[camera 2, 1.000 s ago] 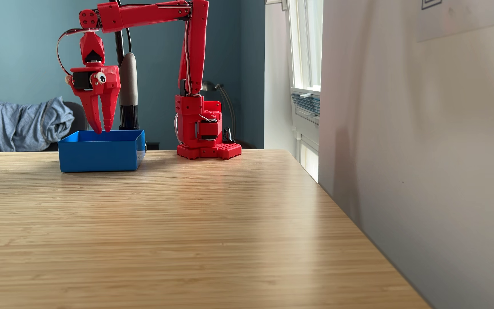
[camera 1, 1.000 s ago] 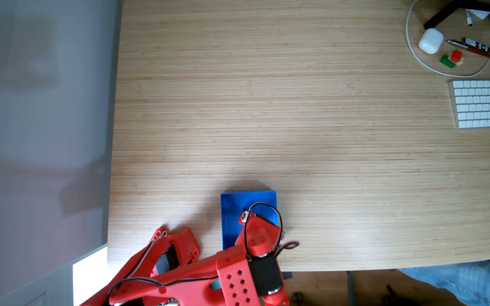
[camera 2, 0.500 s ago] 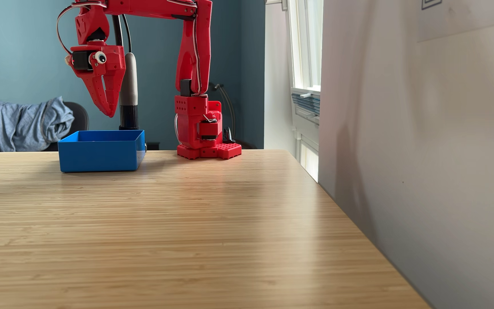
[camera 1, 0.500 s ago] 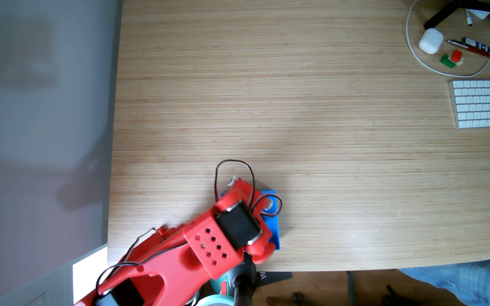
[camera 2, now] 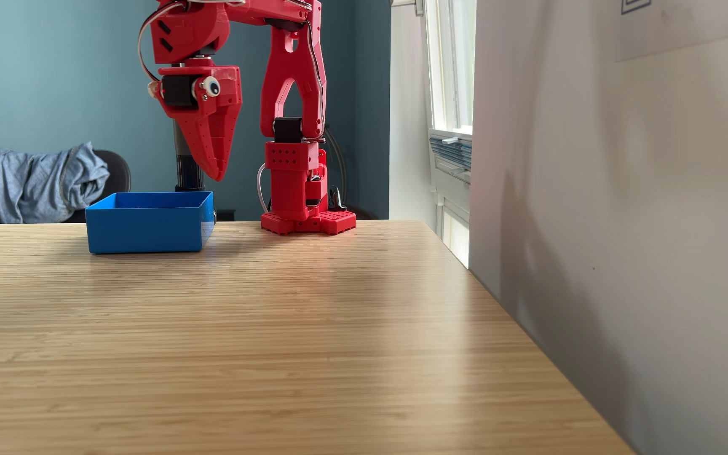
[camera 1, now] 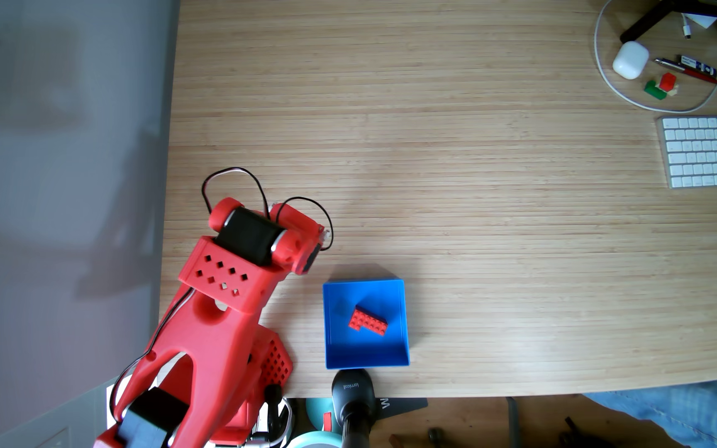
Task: Put the red lego brick in blue bin
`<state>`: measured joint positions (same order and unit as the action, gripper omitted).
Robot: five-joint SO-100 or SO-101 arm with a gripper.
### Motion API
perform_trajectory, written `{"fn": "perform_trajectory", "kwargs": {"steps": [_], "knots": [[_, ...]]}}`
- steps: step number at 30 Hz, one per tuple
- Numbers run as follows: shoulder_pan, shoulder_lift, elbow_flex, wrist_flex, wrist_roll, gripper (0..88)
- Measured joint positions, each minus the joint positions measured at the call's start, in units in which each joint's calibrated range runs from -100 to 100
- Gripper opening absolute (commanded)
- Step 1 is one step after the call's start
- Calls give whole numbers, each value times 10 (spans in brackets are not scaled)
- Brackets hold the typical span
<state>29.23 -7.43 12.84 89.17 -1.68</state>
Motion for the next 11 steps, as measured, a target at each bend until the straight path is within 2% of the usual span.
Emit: {"fn": "perform_trajectory", "kwargs": {"steps": [11], "knots": [[-77, 0, 0, 0, -22, 1]]}}
